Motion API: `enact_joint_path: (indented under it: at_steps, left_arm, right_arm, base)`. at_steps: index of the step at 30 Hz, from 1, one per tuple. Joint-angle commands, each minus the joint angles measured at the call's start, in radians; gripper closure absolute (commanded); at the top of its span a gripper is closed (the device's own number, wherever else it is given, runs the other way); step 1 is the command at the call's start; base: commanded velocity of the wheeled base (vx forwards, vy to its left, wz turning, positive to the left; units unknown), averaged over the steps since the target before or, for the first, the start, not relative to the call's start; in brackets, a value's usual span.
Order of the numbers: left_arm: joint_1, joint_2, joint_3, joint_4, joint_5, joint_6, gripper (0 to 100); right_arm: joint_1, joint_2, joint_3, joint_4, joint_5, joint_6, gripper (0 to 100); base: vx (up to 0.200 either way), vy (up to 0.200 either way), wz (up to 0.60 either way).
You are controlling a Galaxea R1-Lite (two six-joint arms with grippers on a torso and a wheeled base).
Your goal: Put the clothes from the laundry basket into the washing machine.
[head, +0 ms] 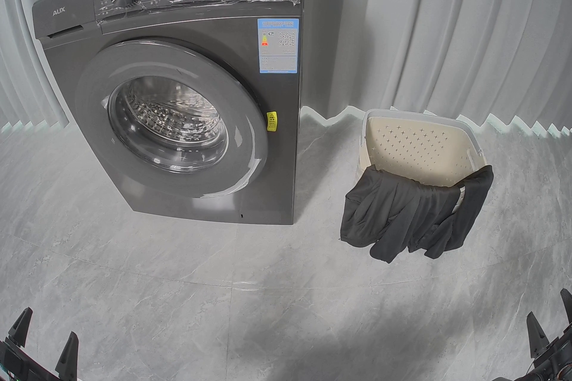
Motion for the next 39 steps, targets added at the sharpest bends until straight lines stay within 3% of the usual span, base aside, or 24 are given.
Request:
enact_joint_path:
  at_steps: [1,21,32,39]
  left_arm:
    - [0.000,-0.018,0.016,0.000,0.000,0.001,0]
    - [0.000,-0.018,0.016,0.000,0.000,0.001,0]
    - [0.000,-0.018,0.016,0.001,0.000,0.001,0]
    - [0.000,-0.018,0.016,0.001,0.000,0.001,0]
  right_arm:
    - [0.001,-0.016,0.018,0.000,0.001,0.000,0]
    - [0.001,-0.016,0.018,0.000,0.001,0.000,0]
    - [0.001,-0.016,0.018,0.000,0.001,-0.002,0]
    - [0.001,-0.016,0.018,0.000,0.002,-0.002,0]
  base:
    - [0.000,-0.200,0.00]
    - [0.000,-0.200,0.00]
    - [0.000,0.000,0.00]
    - [0.000,0.000,-0.51]
